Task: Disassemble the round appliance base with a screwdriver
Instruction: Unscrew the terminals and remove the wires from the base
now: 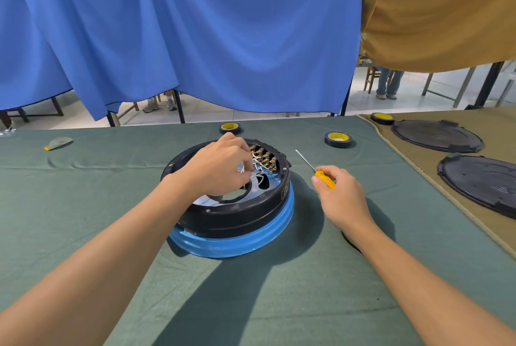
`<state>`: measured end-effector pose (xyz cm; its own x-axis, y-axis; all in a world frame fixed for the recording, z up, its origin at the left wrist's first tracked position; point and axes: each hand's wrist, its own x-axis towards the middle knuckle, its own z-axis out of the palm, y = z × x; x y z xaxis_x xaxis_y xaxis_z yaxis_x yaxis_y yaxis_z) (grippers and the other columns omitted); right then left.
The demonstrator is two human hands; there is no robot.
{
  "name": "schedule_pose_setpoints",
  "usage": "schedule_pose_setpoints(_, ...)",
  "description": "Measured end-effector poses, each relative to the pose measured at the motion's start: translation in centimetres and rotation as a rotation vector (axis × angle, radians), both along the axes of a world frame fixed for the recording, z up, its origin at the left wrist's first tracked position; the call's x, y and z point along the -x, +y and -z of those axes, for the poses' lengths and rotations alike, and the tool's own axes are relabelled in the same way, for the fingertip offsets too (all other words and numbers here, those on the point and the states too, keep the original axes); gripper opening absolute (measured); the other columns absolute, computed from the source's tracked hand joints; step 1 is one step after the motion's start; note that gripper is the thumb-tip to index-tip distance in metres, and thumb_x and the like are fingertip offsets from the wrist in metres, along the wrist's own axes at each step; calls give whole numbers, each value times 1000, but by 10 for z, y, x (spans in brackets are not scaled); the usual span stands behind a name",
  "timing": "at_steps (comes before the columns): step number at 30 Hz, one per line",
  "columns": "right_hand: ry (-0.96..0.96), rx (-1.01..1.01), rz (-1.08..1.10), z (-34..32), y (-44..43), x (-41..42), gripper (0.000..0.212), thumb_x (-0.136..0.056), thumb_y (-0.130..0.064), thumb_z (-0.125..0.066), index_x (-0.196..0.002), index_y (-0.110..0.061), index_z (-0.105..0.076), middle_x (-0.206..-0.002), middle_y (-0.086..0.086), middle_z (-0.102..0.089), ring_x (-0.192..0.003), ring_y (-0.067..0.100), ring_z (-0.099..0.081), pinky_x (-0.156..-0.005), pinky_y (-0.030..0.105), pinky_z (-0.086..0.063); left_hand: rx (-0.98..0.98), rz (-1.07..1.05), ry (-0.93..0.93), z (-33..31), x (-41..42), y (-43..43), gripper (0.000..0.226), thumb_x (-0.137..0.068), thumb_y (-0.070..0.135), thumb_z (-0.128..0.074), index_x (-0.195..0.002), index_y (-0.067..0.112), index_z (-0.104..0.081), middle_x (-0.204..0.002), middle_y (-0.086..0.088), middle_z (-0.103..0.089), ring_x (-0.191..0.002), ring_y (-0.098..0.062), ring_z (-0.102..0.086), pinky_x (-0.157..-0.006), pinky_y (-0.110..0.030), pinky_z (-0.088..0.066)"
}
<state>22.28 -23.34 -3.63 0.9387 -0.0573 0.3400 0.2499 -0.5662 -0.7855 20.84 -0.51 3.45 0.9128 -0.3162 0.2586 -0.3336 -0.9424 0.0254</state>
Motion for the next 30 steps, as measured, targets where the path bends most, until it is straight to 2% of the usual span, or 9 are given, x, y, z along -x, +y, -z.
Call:
schedule_pose_setpoints(3, 6, 2, 11, 0, -1, 0, 25, -95, -20, -56, -118, -13, -64, -107, 8, -60, -91, 17, -49, -81, 28, -36, -37, -14, 31, -3, 3, -5, 9, -86, 37, -63, -82, 29, -65, -122, 9, -56, -116, -11, -40, -91, -33, -39)
schedule_pose_setpoints(7, 8, 0, 16, 0, -1, 0, 25, -95, -20, -56, -118, -14, -64, -105, 6, -59, -91, 17, -49, -80, 28, -36, -78, -28, 86, -3, 2, -8, 10, -87, 37, -64, -81, 30, -66, -124, 10, -55, -118, -11, -41, -93, -34, -36)
schedule_pose_setpoints(9, 3, 7, 19, 0, 0, 0, 25, -96, -20, -56, -118, -14, -63, -103, 4, -57, -90, 16, -48, -80, 27, -36, 40, -31, 80, -3, 0, -10, 10, -88, 29, -63, -83, 26, -71, -124, 7, -57, -115, -10, -43, -92, -33, -39)
schedule_pose_setpoints(12, -1, 10, 18, 0, 0, 0, 24, -95, -19, -56, -117, -13, -64, -105, 7, -59, -90, 16, -48, -80, 27, -36, 266, -46, 80, -4, 1, -14, 13, -89, 20, -65, -87, 17, -77, -113, 3, -66, -97, -6, -50, -81, -22, -36)
schedule_pose_setpoints(17, 22, -63, 16, -2, 1, 1, 18, -96, -19, -53, -112, -13, -59, -99, 4, -61, -93, 23, -54, -81, 33, -40, 602, -204, 96, -4, 2, -9, 14, -85, 21, -69, -73, 18, -74, -89, 2, -72, -81, -14, -61, -60, -19, -44)
schedule_pose_setpoints(23, 60, -320, -45, -10, 4, 2, 14, -99, -16, -45, -111, -19, -37, -86, 2, -61, -66, 12, -48, -66, 30, -39, 752, -242, -31, -16, 9, -16, 12, -86, 19, -66, -81, 14, -76, -84, 0, -73, -80, -15, -64, -64, -21, -48)
schedule_pose_setpoints(25, 83, -407, -72, -19, 5, 2, 15, -96, -12, -51, -106, -18, -40, -83, 6, -58, -61, 11, -45, -63, 30, -39, 839, -196, 1, -20, 14, -24, 11, -85, 22, -68, -81, 16, -77, -83, -1, -73, -76, -16, -64, -62, -21, -47)
schedule_pose_setpoints(27, 83, -530, -130, -31, 5, 3, 14, -92, -13, -59, -93, -16, -45, -69, 5, -52, -48, 7, -40, -50, 23, -35, 906, -157, 37, -22, 19, -35, 10, -84, 24, -70, -78, 19, -76, -76, -2, -72, -68, -17, -60, -60, -22, -45)
schedule_pose_setpoints(30, 108, -666, -278, -47, 3, 7, 14, -91, -18, -64, -87, -8, -54, -56, 2, -48, -35, 6, -30, -36, 19, -24, 941, -126, 69, -20, 24, -52, 11, -84, 22, -70, -76, 18, -75, -46, 12, -55, -42, -3, -42, -43, -12, -31)
